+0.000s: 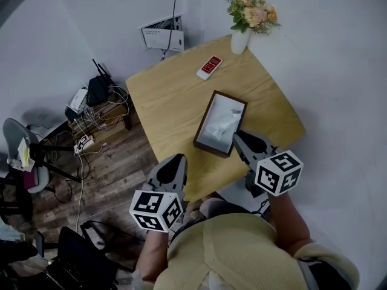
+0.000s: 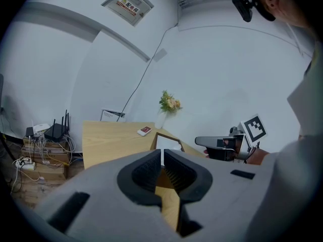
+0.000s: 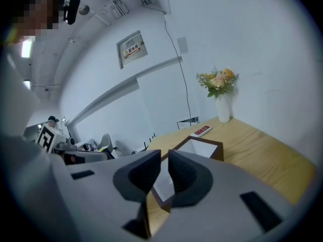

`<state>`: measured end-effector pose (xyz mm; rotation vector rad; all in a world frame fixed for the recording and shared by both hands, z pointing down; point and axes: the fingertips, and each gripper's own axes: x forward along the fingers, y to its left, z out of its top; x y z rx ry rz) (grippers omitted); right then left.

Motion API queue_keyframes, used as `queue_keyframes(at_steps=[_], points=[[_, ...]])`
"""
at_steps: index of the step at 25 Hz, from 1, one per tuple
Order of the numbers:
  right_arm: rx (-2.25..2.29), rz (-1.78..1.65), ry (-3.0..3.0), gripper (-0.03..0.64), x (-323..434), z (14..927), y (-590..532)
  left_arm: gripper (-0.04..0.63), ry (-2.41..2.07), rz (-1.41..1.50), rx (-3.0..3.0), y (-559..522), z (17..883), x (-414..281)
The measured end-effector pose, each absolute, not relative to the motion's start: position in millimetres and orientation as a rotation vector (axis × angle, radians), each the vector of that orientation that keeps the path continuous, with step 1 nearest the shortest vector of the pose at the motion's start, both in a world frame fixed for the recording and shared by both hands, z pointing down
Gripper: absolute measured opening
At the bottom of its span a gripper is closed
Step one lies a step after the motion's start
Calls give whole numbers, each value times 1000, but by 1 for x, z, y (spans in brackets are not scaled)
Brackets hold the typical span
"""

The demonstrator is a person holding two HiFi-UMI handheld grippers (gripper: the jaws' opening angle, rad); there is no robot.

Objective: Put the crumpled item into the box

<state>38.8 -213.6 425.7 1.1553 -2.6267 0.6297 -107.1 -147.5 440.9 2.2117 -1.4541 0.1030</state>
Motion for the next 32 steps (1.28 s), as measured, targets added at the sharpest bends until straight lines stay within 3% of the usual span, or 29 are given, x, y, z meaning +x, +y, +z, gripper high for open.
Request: queue_keyframes(at_steps=[32], points=[[1180,582,-2606,35,58,424,-159,23,-1435,147,2215,-108,440,-87]])
